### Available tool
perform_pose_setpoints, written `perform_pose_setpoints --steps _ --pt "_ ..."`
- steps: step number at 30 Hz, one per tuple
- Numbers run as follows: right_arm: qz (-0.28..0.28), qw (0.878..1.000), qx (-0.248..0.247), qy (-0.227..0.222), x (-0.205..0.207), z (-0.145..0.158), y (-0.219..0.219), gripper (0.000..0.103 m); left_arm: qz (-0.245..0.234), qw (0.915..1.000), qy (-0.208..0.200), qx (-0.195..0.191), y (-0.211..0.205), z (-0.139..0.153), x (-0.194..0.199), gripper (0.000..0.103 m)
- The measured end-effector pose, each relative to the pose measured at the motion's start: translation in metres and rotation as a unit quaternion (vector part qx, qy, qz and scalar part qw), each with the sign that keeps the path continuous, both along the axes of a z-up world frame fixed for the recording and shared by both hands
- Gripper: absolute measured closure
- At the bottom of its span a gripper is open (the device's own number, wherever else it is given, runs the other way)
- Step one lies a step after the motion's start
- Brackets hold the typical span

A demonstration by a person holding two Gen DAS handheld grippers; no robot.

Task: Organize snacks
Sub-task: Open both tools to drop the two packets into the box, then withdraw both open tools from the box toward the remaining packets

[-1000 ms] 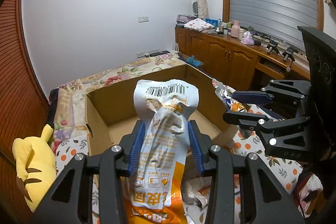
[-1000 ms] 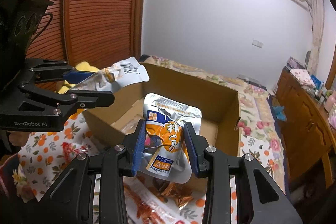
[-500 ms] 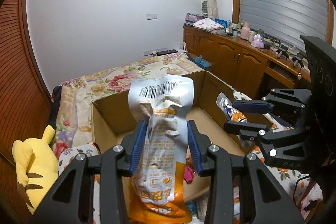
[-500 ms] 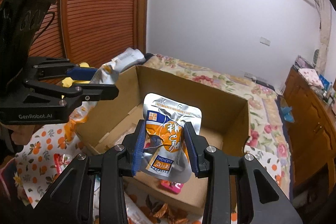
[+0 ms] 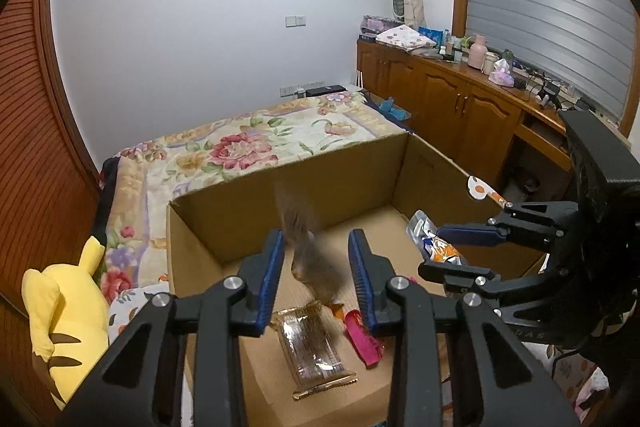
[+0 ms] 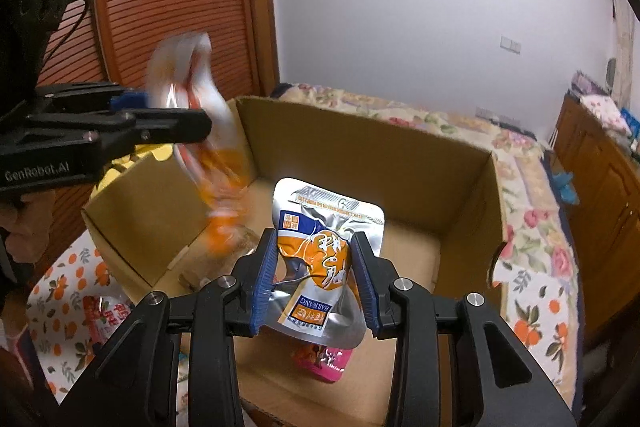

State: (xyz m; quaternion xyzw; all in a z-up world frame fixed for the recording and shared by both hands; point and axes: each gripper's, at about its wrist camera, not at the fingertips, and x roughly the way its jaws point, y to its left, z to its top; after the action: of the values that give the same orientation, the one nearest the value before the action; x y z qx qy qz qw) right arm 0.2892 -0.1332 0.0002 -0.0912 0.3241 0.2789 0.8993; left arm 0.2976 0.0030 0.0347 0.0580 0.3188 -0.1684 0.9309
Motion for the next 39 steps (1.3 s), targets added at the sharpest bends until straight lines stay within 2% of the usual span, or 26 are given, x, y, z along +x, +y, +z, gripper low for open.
perform_pose_setpoints --steps 6,16,26,30,34,39 --pt "0.0 1.0 0.003 0.012 -0.001 -0.007 -0.002 0.064 0.005 0.9999 0.01 -0.001 0.001 -0.008 -0.002 0.071" --pt "-0.005 1.0 0.007 0.004 -0.021 0.003 -0.005 0.054 0.001 0.9996 0.0 -0.027 0.007 -0.004 -0.034 0.058" --pt "0.005 0.999 0.024 -0.025 -0.076 0.027 -0.013 0.053 -0.005 0.9994 -0.016 -0.031 0.01 0.005 -0.083 0.051" --pt "0.008 0.999 0.021 -0.032 -0.1 0.032 -0.016 0.048 -0.005 0.999 -0.022 -0.038 0.013 0.008 -0.104 0.047" --pt "0.017 0.999 0.02 -0.033 -0.121 0.031 -0.016 0.044 -0.01 0.9986 -0.026 -0.044 0.015 0.007 -0.123 0.029" --pt "0.026 0.999 0.024 -0.027 -0.138 0.022 -0.017 0.042 -0.018 0.9988 -0.02 -0.041 0.013 -0.007 -0.137 0.029"
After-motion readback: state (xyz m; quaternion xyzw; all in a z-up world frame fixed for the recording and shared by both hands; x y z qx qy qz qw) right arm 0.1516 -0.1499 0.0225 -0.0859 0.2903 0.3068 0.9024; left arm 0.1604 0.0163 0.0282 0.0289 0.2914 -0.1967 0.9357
